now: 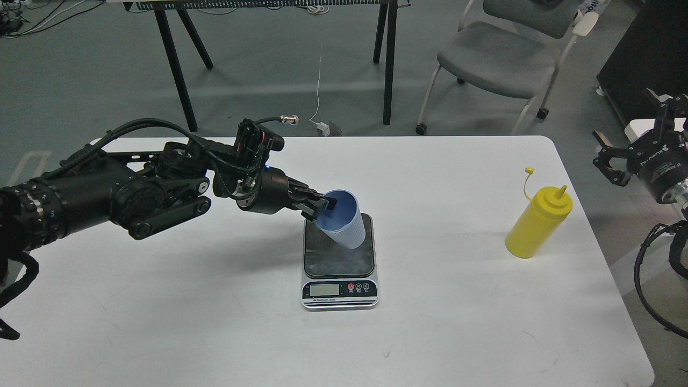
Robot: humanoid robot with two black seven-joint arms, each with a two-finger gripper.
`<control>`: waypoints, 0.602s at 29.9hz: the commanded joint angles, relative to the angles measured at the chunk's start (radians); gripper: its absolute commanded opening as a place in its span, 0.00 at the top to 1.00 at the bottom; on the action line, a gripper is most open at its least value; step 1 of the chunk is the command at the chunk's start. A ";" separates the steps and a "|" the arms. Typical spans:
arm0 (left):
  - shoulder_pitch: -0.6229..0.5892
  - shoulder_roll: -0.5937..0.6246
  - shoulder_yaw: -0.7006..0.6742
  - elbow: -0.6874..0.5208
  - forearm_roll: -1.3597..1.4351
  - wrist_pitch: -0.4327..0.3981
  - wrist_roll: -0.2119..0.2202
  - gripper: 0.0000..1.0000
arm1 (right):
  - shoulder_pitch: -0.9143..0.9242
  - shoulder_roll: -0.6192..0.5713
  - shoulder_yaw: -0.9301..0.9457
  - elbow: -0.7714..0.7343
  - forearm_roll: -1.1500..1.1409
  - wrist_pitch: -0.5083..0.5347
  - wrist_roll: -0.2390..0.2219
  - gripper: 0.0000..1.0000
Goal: Pour seasoning into cup on scale with both arms
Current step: 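Carry the cup with the left gripper onto the scale, then open the left gripper and lift it away from the cup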
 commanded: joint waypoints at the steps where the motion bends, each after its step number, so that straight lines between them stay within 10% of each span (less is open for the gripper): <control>1: 0.002 0.002 0.001 0.000 0.018 -0.003 0.000 0.89 | 0.000 0.003 0.002 0.000 -0.001 0.000 0.000 0.00; 18: -0.004 0.013 -0.013 -0.049 0.017 -0.034 0.000 0.72 | 0.000 0.003 0.002 0.002 0.000 0.000 0.002 0.00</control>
